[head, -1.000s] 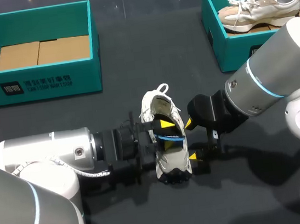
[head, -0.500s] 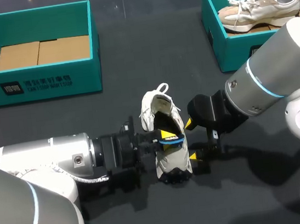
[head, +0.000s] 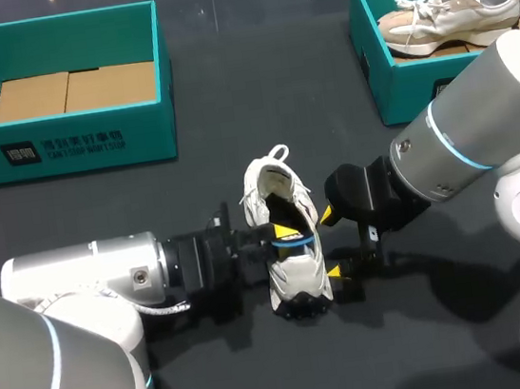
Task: Take the shoe out of the shoebox, open the shoe tongue, remove and reinsert the insole, then place the shoe into the shoebox
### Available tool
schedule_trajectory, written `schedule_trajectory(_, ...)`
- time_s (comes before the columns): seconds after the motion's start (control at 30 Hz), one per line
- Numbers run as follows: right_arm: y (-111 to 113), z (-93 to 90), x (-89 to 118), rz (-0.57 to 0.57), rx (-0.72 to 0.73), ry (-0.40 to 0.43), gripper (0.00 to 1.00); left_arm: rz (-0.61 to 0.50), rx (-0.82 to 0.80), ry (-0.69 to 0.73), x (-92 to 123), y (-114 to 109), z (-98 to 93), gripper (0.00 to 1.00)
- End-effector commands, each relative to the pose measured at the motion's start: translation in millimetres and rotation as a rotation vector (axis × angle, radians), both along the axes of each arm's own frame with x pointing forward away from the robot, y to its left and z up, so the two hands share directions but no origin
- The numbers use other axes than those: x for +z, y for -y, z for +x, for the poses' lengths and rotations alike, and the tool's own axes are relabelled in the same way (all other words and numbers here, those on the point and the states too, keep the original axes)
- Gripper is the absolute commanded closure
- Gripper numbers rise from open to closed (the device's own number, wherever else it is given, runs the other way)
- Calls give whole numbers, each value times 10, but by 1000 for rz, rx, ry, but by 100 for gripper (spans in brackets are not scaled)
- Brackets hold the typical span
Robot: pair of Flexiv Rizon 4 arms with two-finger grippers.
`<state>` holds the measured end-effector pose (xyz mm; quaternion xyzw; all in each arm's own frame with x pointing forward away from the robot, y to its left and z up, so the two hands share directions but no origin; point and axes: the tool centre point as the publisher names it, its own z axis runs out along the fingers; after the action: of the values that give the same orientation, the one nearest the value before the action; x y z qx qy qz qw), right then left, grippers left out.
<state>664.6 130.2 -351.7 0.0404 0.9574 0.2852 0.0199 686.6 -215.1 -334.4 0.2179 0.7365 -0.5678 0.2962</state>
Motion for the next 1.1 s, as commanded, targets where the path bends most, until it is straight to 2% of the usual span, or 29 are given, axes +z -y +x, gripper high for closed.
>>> schedule_trajectory(0.03,0,-13,-2,0,-2,2,0,-16,-7,-22,18,7,-6,78)
schedule_trajectory(0.07,0,-13,-2,0,-2,2,0,-22,-9,-30,59,2,-30,65)
schedule_trajectory(0.4,0,-13,-2,0,-2,2,0,-50,-33,-31,338,-11,-203,71)
schedule_trajectory(0.5,0,-13,-2,0,-2,2,0,-53,-45,-26,362,0,-229,80)
schedule_trajectory(0.53,0,-13,-2,0,-2,2,0,-50,-53,-22,363,9,-237,95)
schedule_trajectory(0.57,0,-13,-2,0,-2,2,0,-49,-55,-22,360,15,-239,100)
schedule_trajectory(0.83,0,-13,-2,0,-2,2,0,-19,-80,-21,163,69,-174,100)
schedule_trajectory(1.1,0,-13,-2,0,-2,2,0,42,-20,7,-39,42,-33,100)
